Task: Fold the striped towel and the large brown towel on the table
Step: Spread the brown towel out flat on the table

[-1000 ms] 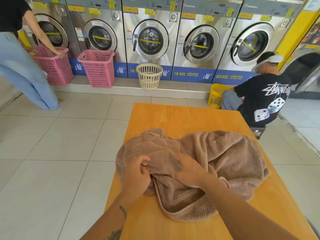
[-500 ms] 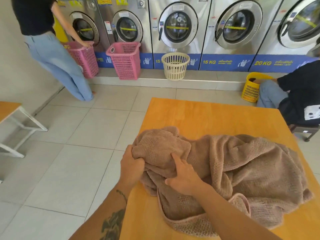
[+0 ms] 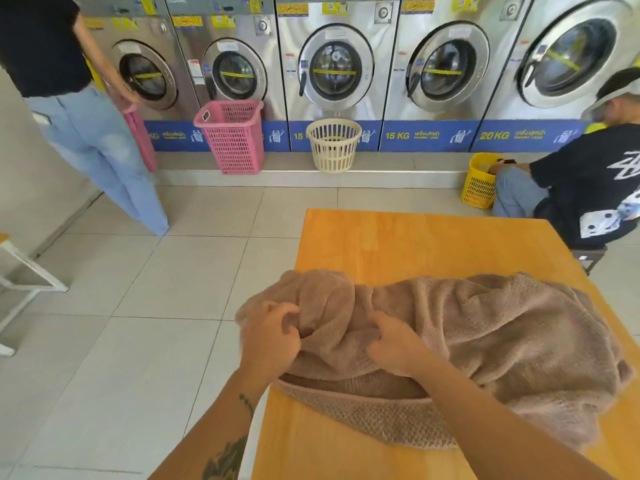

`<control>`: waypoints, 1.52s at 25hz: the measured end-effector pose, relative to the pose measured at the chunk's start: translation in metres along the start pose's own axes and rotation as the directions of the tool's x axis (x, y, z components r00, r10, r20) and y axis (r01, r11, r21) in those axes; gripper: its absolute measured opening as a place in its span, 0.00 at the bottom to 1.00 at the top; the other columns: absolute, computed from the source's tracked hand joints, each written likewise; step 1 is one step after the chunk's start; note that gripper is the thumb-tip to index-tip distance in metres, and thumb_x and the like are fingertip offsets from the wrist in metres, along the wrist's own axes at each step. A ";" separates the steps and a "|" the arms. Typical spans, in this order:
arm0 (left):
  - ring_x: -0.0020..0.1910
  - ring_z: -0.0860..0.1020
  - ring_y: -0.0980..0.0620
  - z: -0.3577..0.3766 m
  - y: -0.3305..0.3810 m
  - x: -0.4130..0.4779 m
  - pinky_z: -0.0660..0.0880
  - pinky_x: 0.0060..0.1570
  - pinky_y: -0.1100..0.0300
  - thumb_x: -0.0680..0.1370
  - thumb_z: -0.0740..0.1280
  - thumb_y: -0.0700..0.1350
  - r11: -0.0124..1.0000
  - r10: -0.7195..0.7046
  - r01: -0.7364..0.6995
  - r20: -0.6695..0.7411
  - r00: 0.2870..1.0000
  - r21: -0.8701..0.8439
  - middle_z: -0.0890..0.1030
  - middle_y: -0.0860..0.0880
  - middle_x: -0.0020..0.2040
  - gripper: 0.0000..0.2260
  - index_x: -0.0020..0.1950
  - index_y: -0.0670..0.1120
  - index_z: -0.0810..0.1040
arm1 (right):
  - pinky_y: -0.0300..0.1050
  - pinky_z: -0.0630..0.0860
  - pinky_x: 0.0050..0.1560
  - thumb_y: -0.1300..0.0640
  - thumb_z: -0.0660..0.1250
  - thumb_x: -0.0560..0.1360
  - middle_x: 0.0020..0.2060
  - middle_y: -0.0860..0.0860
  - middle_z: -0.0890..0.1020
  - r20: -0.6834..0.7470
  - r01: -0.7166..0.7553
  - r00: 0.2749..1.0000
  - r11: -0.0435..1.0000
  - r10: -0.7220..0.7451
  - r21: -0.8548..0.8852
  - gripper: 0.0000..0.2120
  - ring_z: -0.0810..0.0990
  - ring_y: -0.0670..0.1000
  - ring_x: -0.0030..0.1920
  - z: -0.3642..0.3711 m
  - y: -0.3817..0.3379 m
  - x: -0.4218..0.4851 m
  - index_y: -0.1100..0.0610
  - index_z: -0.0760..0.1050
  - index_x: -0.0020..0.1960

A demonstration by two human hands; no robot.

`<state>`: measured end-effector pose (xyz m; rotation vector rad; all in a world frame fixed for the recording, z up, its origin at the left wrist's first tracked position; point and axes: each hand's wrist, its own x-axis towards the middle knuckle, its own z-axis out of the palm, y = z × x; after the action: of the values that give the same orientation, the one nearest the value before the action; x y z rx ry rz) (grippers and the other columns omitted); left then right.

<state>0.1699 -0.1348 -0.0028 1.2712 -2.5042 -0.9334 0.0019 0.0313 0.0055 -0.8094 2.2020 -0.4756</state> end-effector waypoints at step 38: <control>0.36 0.73 0.55 0.002 -0.066 -0.114 0.66 0.41 0.58 0.76 0.62 0.45 0.937 0.223 -0.212 -0.009 0.975 0.279 0.74 0.56 0.38 0.02 0.45 0.53 0.72 | 0.47 0.68 0.31 0.57 0.60 0.75 0.38 0.46 0.74 -0.344 0.015 0.928 0.936 -0.144 -0.353 0.06 0.76 0.53 0.37 0.048 0.064 -0.131 0.48 0.65 0.42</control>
<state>0.2829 -0.0742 -0.0313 1.0356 -2.7445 -0.5163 0.0818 0.1629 0.0052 -1.0708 2.6545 -0.2978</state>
